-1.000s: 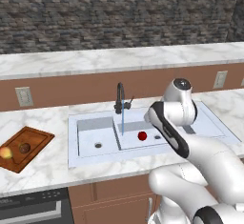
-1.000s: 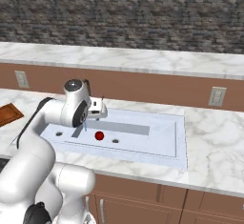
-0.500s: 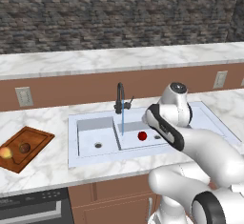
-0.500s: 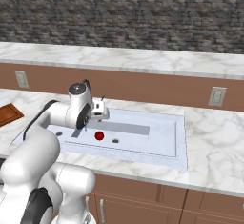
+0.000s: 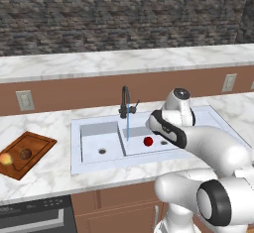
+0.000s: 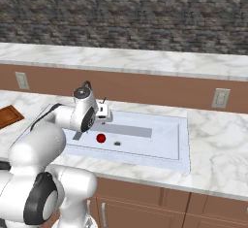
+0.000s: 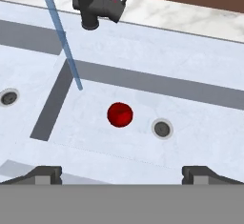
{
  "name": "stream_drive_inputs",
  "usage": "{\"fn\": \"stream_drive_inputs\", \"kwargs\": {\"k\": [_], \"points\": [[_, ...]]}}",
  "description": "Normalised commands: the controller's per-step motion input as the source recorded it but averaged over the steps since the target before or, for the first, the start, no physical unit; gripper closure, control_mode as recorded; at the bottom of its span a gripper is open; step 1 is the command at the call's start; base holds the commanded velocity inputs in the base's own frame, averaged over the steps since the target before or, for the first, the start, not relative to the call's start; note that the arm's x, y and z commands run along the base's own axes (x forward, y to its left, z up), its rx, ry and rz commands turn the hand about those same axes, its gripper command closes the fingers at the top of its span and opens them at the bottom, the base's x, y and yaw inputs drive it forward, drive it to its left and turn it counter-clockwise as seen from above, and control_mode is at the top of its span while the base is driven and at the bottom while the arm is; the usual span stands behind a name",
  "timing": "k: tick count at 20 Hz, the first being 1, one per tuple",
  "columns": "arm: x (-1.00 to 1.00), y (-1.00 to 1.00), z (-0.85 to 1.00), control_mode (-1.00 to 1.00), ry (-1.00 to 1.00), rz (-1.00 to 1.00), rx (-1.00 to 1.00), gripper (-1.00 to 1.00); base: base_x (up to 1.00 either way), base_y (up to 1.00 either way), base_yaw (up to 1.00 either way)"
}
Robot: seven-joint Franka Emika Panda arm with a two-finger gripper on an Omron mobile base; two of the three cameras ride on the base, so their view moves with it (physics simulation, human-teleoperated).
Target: Pick the mango, pear, apple from the sink and place them on the cutting board to airdry. Then turn off the sink faucet.
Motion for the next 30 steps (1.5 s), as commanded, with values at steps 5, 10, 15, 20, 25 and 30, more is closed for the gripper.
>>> {"fn": "stream_drive_inputs", "kwargs": {"k": [5,10,15,20,25,30], "points": [[0.25,0.0,-0.19,-1.0,0.0,0.0,0.0,-1.0,0.0,0.0,0.0],[0.12,0.0,-0.19,-1.0,0.0,0.0,0.0,-1.0,0.0,0.0,0.0],[0.0,0.0,-0.23,-1.0,0.0,0.0,0.0,-1.0,0.0,0.0,0.0],[0.1,0.0,-0.2,-1.0,0.0,0.0,0.0,-1.0,0.0,0.0,0.0],[0.17,0.01,-0.16,-1.0,0.0,0.0,0.0,-1.0,0.0,0.0,0.0],[0.13,0.08,-0.19,-1.0,0.0,0.0,0.0,-1.0,0.0,0.0,0.0]]}}
